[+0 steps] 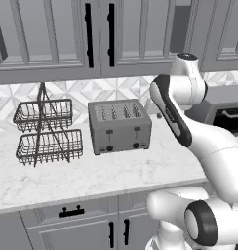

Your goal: Take a straw from the drawer in front and place it inside the glass cup on the dining counter.

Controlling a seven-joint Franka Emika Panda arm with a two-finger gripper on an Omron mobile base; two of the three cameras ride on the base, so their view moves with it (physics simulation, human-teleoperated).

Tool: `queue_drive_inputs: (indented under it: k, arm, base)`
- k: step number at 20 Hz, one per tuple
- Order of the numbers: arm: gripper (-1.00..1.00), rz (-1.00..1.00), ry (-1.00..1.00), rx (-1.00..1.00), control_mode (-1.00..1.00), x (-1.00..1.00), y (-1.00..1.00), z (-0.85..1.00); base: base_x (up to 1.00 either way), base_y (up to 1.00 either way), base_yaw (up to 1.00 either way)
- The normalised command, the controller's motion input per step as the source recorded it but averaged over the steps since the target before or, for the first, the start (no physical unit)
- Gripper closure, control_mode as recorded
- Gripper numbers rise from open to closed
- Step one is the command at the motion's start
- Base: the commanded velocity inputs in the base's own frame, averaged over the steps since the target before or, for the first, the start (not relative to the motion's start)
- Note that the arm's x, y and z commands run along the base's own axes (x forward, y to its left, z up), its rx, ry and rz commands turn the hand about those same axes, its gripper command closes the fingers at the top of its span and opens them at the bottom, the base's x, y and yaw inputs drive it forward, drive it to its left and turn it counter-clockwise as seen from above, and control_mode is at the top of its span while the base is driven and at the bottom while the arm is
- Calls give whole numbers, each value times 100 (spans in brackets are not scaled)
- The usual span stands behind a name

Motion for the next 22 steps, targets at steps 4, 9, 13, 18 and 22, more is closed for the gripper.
queue_drive_inputs:
  k: [4,9,13,18,22]
  arm:
    - [-100,0,0,0,100,0,0,0]
    - [-100,0,0,0,100,0,0,0]
    - [-100,0,0,0,100,0,0,0]
    - [-100,0,0,0,100,0,0,0]
    - [-100,0,0,0,100,0,0,0]
  base:
    - [-20,0,0]
    - [-93,0,0]
    - [-32,-14,11]
    - [-1,-59,40]
    - [0,-81,59]
